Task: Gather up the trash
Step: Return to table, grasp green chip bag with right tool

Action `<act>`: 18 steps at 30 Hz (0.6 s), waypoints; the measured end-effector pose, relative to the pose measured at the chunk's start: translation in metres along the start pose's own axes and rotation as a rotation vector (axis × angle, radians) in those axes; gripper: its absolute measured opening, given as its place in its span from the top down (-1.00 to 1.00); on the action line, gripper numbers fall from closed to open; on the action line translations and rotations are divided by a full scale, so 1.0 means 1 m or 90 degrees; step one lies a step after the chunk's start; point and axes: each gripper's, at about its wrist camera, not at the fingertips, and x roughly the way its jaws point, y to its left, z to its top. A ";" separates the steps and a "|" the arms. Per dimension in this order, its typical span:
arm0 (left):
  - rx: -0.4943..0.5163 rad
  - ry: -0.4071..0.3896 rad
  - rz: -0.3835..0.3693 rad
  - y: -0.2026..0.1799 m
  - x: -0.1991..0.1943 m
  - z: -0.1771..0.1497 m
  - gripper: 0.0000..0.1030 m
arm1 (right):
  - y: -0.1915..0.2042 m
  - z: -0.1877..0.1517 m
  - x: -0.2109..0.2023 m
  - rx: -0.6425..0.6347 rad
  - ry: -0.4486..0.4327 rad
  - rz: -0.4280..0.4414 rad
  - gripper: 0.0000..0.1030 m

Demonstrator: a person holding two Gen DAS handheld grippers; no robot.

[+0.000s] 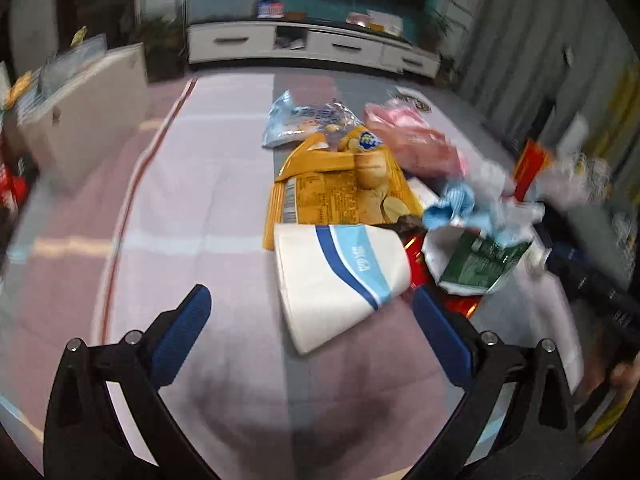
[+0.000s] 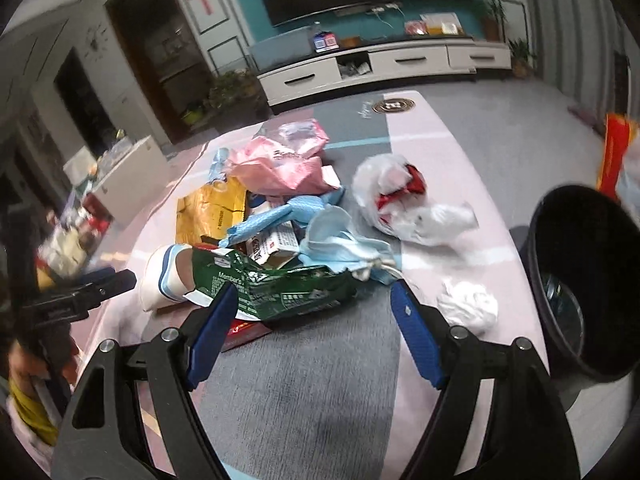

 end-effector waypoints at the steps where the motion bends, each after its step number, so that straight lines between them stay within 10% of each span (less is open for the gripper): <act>1: 0.039 0.002 0.017 -0.007 0.000 0.000 -0.94 | 0.002 0.000 0.001 -0.008 0.001 -0.001 -0.50; 11: 0.256 0.019 0.115 -0.048 0.023 -0.020 -0.92 | 0.039 0.003 0.023 -0.123 0.005 -0.014 -0.50; 18: 0.287 0.039 0.121 -0.051 0.044 -0.023 -0.44 | 0.064 0.009 0.043 -0.222 0.009 -0.012 -0.50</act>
